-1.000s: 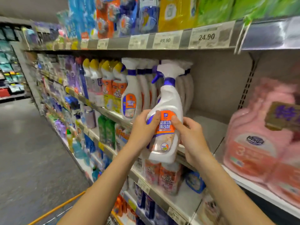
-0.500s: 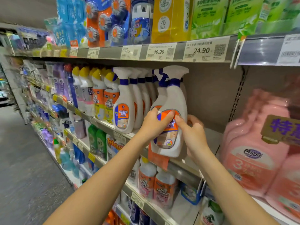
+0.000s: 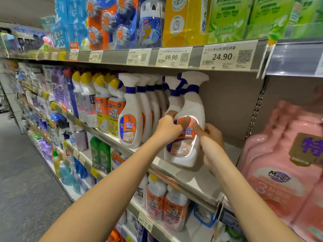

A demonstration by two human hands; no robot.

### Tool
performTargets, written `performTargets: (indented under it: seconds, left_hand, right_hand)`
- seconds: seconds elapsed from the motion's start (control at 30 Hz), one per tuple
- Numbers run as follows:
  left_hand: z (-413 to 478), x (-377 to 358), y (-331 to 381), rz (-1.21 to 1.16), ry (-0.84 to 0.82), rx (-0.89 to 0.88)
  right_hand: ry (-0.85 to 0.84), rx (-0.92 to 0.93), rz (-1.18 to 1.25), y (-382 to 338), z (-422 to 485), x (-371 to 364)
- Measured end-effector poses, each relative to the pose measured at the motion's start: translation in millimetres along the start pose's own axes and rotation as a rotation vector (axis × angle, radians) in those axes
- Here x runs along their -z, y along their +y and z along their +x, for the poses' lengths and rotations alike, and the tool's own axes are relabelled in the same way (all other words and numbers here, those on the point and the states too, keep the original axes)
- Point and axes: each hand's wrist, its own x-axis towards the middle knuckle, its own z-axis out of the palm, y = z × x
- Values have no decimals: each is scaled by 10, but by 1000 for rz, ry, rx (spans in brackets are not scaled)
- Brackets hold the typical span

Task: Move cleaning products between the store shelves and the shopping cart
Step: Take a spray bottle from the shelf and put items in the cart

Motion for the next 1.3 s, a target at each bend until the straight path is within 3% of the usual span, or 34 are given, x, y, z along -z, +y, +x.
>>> performTargets:
  seconds: [0.17, 0.43, 0.53, 0.63, 0.73, 0.8, 0.93, 1.17, 1.3]
  left_hand:
    - [-5, -34, -285, -57, -4, -15]
    - [-86, 86, -625, -85, -19, -61]
    - [-98, 52, -615, 6, -3, -47]
    - [-103, -9, -522, 77, 129, -19]
    - [-39, -9, -453, 414, 261, 83]
    - [-15, -1, -421, 530, 264, 126]
    - [78, -18, -452, 526, 224, 155]
    - [237, 13, -573, 396, 250, 57]
    - [265, -1, -658, 437, 279, 34]
  right_hand:
    - [-27, 27, -71, 224, -43, -57]
    - [-208, 107, -196, 384, -42, -89]
    - [-226, 138, -308, 360, -19, -151]
    - [-228, 87, -432, 294, 23, -237]
    - [-209, 119, -566, 285, 115, -326]
    - [-190, 151, -662, 315, 190, -381]
    - [-186, 165, -682, 360, 276, -489]
    - [-144, 170, -776, 422, 364, -588]
    - [-150, 167, -692, 450, 376, -631]
